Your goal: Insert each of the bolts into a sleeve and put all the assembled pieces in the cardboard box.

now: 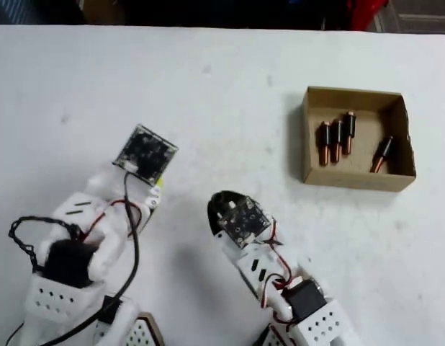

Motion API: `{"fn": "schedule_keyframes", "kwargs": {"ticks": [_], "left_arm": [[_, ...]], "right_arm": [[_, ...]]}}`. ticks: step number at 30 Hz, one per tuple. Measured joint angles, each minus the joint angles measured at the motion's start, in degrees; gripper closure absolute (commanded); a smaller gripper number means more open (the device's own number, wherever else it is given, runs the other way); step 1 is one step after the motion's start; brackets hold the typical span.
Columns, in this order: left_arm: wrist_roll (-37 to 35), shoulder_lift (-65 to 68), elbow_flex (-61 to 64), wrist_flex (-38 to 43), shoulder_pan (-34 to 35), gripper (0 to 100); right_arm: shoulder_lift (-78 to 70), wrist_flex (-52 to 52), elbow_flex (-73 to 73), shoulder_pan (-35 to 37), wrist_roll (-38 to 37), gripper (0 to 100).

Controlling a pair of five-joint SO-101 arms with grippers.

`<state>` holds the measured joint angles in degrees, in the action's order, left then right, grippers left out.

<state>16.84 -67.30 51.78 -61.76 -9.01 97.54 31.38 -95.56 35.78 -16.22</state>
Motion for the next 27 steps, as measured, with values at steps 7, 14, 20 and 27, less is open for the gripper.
{"fn": "schedule_keyframes", "kwargs": {"ticks": [7, 14, 20, 27], "left_arm": [[-17.14, -1.67, 0.18, 9.67, -0.62, 98], [-18.02, -1.67, 3.87, 18.11, -6.59, 98], [-18.02, -1.67, 8.0, 27.78, -10.2, 98], [-20.92, -1.67, 10.99, 35.78, -12.31, 98]], "right_arm": [[0.09, -4.57, -1.14, 0.0, 0.26, 98.1], [0.09, -5.1, -1.14, 0.0, 9.76, 98.1], [0.09, -5.1, -1.14, 0.0, 10.55, 98.1], [0.09, -5.54, -1.14, 0.0, 10.55, 98.1]]}}
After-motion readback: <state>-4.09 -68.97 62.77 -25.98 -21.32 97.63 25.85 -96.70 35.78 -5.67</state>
